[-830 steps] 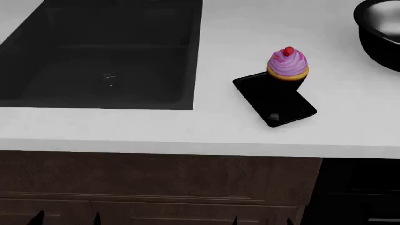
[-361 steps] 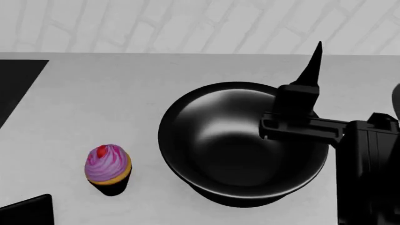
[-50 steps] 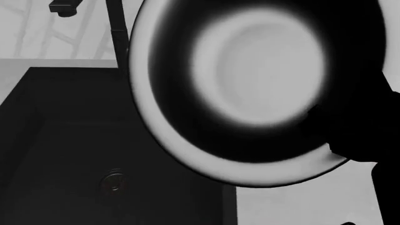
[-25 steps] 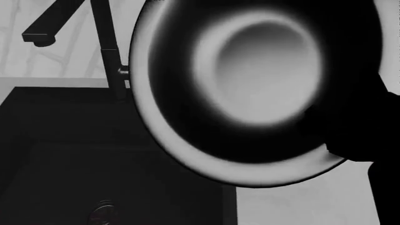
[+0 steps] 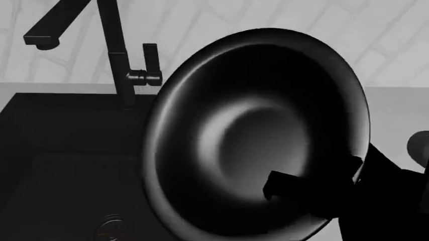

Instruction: Move the fresh-baked cupcake off the tray onto the counter, and place the bowl used for mixing into the sink.

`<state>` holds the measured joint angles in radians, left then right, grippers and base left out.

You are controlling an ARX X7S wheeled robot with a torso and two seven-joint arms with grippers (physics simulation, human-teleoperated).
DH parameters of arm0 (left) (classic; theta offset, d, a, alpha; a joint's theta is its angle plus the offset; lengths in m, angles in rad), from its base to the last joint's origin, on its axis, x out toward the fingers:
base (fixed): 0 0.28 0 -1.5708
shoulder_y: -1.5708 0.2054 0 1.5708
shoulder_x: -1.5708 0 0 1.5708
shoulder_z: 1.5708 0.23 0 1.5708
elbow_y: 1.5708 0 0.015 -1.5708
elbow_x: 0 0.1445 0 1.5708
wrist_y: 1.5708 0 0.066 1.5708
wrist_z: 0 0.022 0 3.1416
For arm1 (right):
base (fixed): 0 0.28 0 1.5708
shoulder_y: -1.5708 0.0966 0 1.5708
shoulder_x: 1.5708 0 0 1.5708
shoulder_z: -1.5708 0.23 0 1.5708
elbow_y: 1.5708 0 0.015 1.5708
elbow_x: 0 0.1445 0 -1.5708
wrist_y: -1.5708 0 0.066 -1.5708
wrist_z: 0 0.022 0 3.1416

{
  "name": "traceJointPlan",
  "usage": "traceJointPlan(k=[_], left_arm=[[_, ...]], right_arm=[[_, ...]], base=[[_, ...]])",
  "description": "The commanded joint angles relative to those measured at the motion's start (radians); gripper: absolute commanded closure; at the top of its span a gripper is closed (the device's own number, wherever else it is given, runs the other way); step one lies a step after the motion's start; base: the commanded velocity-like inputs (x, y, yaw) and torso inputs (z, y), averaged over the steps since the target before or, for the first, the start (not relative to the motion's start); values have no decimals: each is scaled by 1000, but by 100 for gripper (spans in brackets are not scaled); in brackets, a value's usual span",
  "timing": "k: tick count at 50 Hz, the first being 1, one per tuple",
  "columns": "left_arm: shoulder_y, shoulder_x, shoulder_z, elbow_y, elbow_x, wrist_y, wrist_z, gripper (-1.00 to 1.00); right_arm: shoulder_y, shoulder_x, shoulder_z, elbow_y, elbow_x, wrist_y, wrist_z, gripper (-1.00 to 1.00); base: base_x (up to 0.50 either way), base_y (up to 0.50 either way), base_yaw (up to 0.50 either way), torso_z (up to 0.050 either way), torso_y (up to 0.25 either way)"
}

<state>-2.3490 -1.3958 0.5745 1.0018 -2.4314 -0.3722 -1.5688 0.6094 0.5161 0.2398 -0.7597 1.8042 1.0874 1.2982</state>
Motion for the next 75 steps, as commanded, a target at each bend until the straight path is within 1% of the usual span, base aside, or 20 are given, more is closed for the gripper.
traceJointPlan(k=[1,5,8,14,27,32,37,41,51,58,65,68,75], left_arm=[[-2,-4,-11,-12,-10,-7,0,-100],[0,-8,-15,-14,-10,-7,0,-100],[-2,-12,-38,-18,-28,-14,0,-100],[2,-15,-30,-19,-18,-8,1,-100],[12,-20,-41,-19,-18,-7,3,-100],[16,-20,-36,-17,-13,-2,4,-100],[10,-16,-24,-12,-11,3,2,-100],[15,-20,-27,-16,-8,2,5,-100],[20,-20,-30,-15,-8,4,6,-100],[26,-21,-40,-15,-8,4,8,-100],[26,-29,-60,-26,-22,-2,11,-100],[27,-29,-66,-27,-25,-5,9,-100],[30,-28,-72,-28,-29,-6,9,-100]], right_arm=[[62,-2,-195,15,56,55,129,100],[55,-38,-245,51,21,74,103,100],[62,-74,-281,84,25,73,85,100],[99,-130,-361,131,-10,94,73,100],[62,-221,-457,202,-117,110,-21,100],[43,-258,-505,247,-180,117,-87,100],[52,-297,-539,270,-196,112,-89,100],[42,-327,-572,292,-246,104,-131,100],[30,-385,-631,396,-361,50,-265,100],[51,-431,-690,522,-460,-10,-384,100],[97,-468,-704,681,-542,-108,-509,100],[116,-476,-723,762,-605,-175,-583,100],[161,-489,-733,924,-658,-271,-671,100]], base=[[0,0,0,0,0],[0,0,0,0,0],[0,0,0,0,0],[0,0,0,0,0],[0,0,0,0,1],[0,0,0,0,0],[0,0,0,3,0],[0,0,0,0,0],[0,0,0,0,1],[0,0,0,0,0],[0,0,0,0,0],[0,0,0,0,0],[0,0,0,0,0]])
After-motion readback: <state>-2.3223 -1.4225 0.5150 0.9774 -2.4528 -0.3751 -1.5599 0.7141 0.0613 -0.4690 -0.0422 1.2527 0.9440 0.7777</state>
